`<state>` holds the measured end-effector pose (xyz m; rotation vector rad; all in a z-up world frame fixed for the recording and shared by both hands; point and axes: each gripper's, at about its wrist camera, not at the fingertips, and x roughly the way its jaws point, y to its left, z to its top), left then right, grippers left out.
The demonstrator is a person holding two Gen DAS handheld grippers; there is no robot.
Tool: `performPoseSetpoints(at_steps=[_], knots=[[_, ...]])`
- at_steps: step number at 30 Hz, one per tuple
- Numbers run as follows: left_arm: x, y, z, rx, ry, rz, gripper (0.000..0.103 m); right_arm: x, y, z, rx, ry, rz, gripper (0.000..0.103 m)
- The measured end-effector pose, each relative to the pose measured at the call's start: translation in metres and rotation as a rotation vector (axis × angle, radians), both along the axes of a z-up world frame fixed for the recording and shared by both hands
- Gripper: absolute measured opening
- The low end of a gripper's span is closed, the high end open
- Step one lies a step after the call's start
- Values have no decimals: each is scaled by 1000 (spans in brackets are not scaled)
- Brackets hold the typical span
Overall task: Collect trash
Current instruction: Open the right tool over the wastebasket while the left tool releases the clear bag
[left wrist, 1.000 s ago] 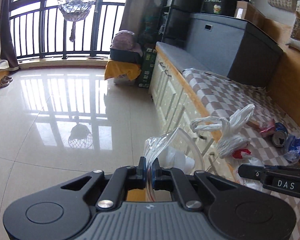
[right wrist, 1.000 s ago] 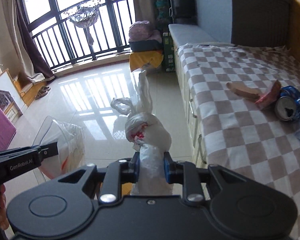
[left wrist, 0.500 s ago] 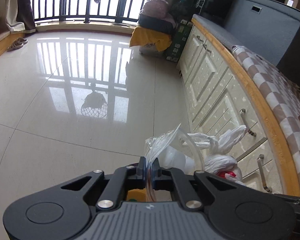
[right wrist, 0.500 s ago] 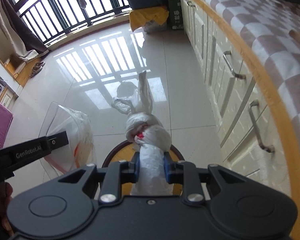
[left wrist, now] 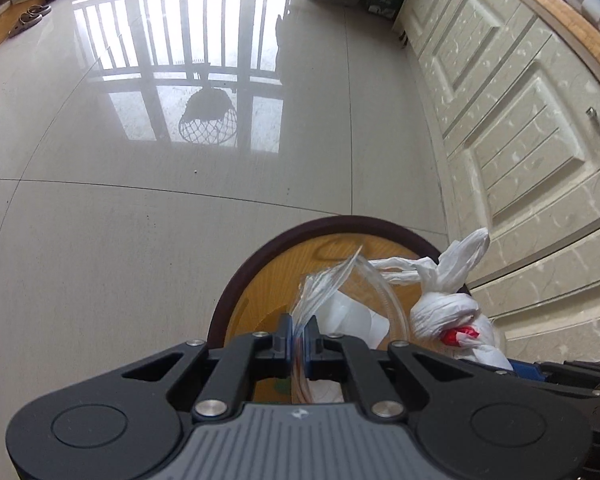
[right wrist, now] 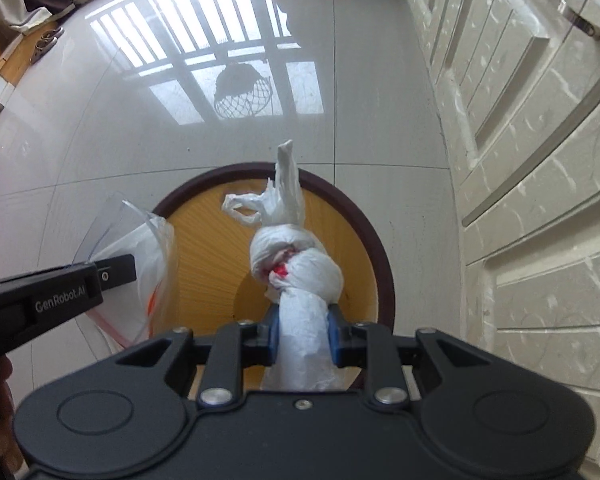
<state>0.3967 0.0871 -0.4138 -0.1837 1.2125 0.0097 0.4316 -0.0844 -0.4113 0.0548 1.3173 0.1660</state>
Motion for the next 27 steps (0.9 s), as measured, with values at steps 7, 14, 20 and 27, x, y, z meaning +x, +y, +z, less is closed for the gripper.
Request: performPoseSetpoints(at_steps=[7,14,20,27], knots=[[11,-3,-17,-16,42,-31,5,17,-3,-25,-3,35,26,25],[18,-2,-32,5,59,-40,11,28,-6,-29,10,-17,8,37],[19,6,-36,26,74,-6,50,32,-12,-26,8,-16,8,48],[16,1,-39,25,119,-41,67,27,-13,-24,-27,2,74,50]])
